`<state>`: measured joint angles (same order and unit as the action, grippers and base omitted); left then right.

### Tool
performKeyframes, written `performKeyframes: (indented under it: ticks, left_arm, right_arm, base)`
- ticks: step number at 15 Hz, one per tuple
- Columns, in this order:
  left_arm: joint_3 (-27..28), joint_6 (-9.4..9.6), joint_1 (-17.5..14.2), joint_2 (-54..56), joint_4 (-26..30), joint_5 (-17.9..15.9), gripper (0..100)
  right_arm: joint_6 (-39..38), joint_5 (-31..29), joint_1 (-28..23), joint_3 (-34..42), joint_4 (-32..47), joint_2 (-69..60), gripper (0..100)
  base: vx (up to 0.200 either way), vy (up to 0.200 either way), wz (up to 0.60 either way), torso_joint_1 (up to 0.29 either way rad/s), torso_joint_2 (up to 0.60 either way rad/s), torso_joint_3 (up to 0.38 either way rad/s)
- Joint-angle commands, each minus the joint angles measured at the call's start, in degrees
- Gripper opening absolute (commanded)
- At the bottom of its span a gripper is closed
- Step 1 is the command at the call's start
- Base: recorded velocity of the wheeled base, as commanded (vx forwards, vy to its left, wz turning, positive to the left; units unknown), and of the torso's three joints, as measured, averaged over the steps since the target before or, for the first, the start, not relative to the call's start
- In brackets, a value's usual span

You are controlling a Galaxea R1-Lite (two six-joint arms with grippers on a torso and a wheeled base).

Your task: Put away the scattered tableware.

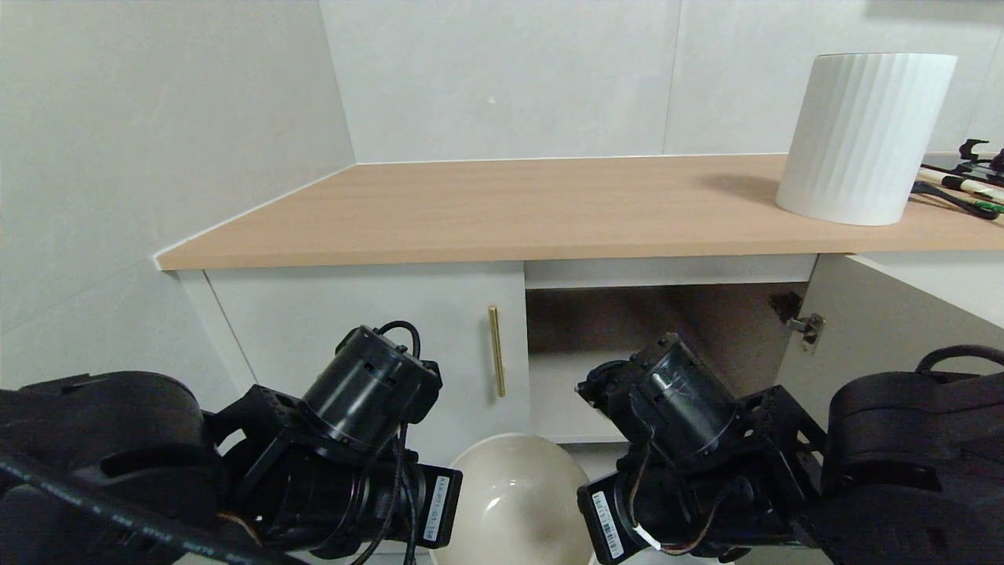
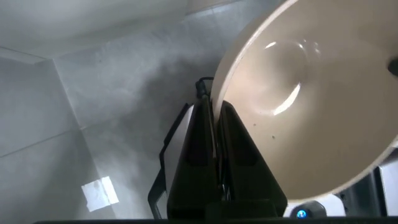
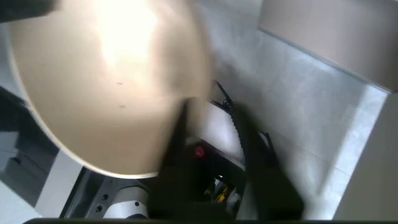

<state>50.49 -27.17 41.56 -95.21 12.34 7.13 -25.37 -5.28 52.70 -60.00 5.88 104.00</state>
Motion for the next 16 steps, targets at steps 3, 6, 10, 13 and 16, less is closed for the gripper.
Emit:
performKeyframes:
  ticks: [3,6,10,13,16]
  left_arm:
    - [-0.1,0.01,0.2,0.4,0.2,0.3,0]
    - [-0.1,0.01,0.2,0.5,0.3,0.3,0]
    - [-0.1,-0.07,0.2,0.5,0.2,1.8,0]
    - [0.0,-0.25,0.2,0.5,0.1,2.5,100]
    - [0.0,-0.16,0.2,1.1,0.1,2.5,100]
  right_arm:
    - [0.1,-0.1,-0.1,0.1,0.3,0.3,0]
    - [0.1,-0.1,-0.1,0.1,0.3,0.3,0]
    - [0.1,-0.1,-0.1,0.1,0.3,0.5,0]
    - [0.1,-0.1,-0.1,0.1,0.3,0.4,0]
    - [0.1,-0.1,-0.1,0.1,0.3,0.4,0]
  base:
    - [0.0,0.0,0.0,0.0,0.0,0.0]
    - [0.0,0.0,0.0,0.0,0.0,0.0]
    - [0.0,0.0,0.0,0.0,0.0,0.0]
    - [0.0,0.0,0.0,0.0,0.0,0.0]
    - [0.0,0.0,0.0,0.0,0.0,0.0]
